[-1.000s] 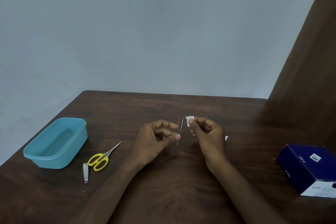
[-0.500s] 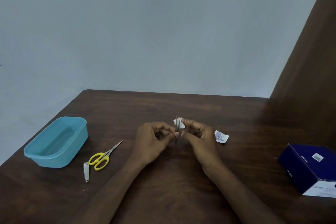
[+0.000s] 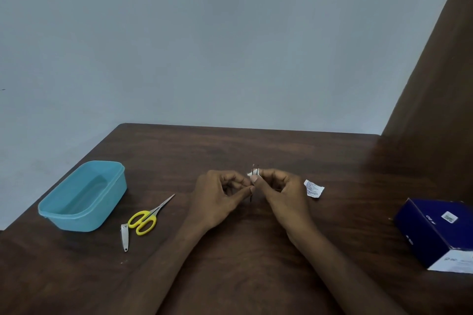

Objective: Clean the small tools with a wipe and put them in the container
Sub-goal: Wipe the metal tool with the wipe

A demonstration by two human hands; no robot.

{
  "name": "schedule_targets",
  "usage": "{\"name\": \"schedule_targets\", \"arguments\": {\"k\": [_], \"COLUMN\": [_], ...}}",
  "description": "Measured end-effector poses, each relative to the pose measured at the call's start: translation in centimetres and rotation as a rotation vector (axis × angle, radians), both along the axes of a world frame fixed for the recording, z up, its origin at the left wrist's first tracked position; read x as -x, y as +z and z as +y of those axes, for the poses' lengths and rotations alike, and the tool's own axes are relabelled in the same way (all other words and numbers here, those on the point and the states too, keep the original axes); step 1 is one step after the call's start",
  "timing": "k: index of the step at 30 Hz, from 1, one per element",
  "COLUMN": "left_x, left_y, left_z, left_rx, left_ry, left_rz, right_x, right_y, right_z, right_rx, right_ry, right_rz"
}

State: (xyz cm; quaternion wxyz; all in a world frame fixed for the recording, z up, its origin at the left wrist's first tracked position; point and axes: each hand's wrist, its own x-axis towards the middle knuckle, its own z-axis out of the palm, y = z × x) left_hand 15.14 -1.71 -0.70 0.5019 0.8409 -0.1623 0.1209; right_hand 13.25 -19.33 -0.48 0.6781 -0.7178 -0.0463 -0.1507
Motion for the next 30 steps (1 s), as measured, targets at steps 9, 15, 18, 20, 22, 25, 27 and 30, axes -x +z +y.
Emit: {"name": "schedule_targets", "arguments": {"k": [9, 15, 18, 20, 22, 25, 27, 30], "left_x": [0.5, 0.1, 0.0, 0.0, -0.1, -0.6, -0.9, -1.4], "left_y": [0.6, 0.7, 0.9, 1.0, 1.0, 0.7, 0.6, 0.4], "left_z": [-0.4, -0.3, -0.2, -0.2, -0.2, -0.2, -0.2, -0.1], "left_rx": [0.016, -0.007, 0.061, 0.084, 0.086, 0.08, 0.076, 0.111], "left_ry": [0.091, 0.072, 0.073, 0.054, 0.034, 0.024, 0.03, 0.045], "left_rz": [-0.129, -0.263, -0.22, -0.203, -0.203, -0.203, -0.209, -0.216], "right_x": [-1.0, -1.2, -1.2, -1.2, -1.2, -1.4, -1.5, -1.7], "right_y": [-0.1, -0.4, -0.3, -0.2, 0.1, 0.2, 0.0, -0.3], "right_z": [-0.5, -0.8, -0.8, -0.8, -0.8, -0.8, -1.0, -1.1], "right_rx": [0.008, 0.094, 0.11, 0.106, 0.097, 0.111, 0.119, 0.17], "right_ry": [-0.032, 0.056, 0.063, 0.06, 0.054, 0.059, 0.068, 0.11], "right_rz": [-0.017, 0.012, 0.001, -0.012, -0.022, -0.033, -0.034, -0.03]}}
